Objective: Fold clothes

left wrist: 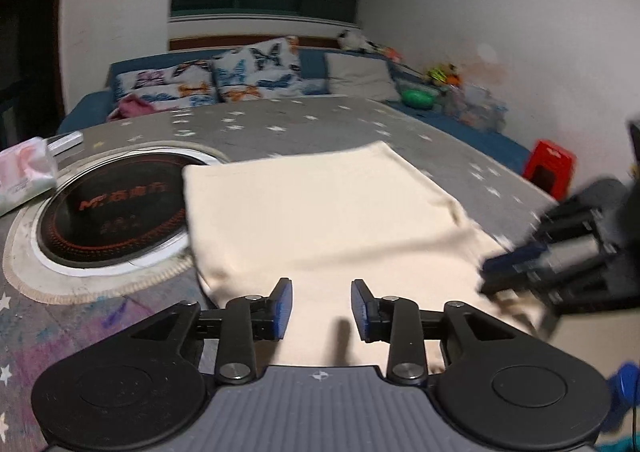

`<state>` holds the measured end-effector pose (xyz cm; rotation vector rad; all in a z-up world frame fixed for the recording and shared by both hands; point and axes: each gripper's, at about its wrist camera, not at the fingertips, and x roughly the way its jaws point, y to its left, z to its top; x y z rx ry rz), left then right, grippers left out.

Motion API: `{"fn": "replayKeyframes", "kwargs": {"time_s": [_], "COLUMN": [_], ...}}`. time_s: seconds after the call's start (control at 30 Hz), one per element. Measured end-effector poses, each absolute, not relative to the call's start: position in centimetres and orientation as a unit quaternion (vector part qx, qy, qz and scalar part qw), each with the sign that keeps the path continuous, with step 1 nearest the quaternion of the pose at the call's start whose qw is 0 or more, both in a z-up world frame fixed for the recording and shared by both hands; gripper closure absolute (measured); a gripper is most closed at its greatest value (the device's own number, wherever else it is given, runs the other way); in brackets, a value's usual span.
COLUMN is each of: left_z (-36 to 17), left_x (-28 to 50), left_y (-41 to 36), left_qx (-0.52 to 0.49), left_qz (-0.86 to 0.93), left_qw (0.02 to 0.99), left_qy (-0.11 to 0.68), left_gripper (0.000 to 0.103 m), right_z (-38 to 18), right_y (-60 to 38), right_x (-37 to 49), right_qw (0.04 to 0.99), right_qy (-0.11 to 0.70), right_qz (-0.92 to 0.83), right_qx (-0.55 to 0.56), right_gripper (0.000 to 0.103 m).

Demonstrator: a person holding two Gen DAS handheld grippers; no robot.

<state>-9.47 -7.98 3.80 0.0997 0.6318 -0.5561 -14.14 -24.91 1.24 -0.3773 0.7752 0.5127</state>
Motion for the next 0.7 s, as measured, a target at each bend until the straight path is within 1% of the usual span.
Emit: {"fn": "replayKeyframes", "kwargs": {"time_s": [0.03, 0.1, 0.13, 0.23, 0.33, 0.47, 0.53, 0.57, 0.7], "left_z": [3.9, 4.0, 4.0, 4.0, 3.6, 2.9, 2.6, 2.5, 1.9], "left_x": [-10.1, -11.5, -12.1, -13.8, -15.3, -16.9, -17.4, -17.6, -18.2], "left_y": [-8.0, -7.9, -7.8, -7.5, -7.4, -7.7, -8.2, -8.4, -9.3], "left_qx": [0.057, 0.074, 0.083, 0.111, 0.145, 0.185, 0.198, 0.203, 0.225], "left_qz": [-0.276, -0.286, -0.290, -0.303, -0.312, -0.330, -0.341, -0.347, -0.367], "left_qw": [0.910, 0.907, 0.906, 0.901, 0.895, 0.887, 0.882, 0.880, 0.871], "left_qy": [0.305, 0.299, 0.295, 0.289, 0.285, 0.265, 0.257, 0.253, 0.238], "left_gripper": [0.062, 0.054, 0.053, 0.052, 0.050, 0.048, 0.048, 0.048, 0.048], "right_z": [1.4, 1.9, 2.0, 1.6, 1.1, 2.0, 2.2, 2.3, 2.7], "right_y": [-24.9, -24.9, -24.8, -24.4, -24.2, -24.6, -24.6, -24.6, -24.7], "right_x": [-14.3, -14.6, -14.8, -15.0, -15.1, -15.4, -15.6, -15.7, -16.2], "right_qw": [0.878, 0.881, 0.880, 0.874, 0.872, 0.877, 0.877, 0.877, 0.879], "right_qy": [0.369, 0.362, 0.362, 0.367, 0.371, 0.363, 0.361, 0.361, 0.357], "right_qz": [0.246, 0.245, 0.248, 0.258, 0.258, 0.258, 0.258, 0.257, 0.253], "right_qx": [-0.182, -0.182, -0.183, -0.187, -0.187, -0.181, -0.184, -0.186, -0.190], "right_gripper": [0.087, 0.087, 0.087, 0.087, 0.086, 0.086, 0.082, 0.077, 0.074]}}
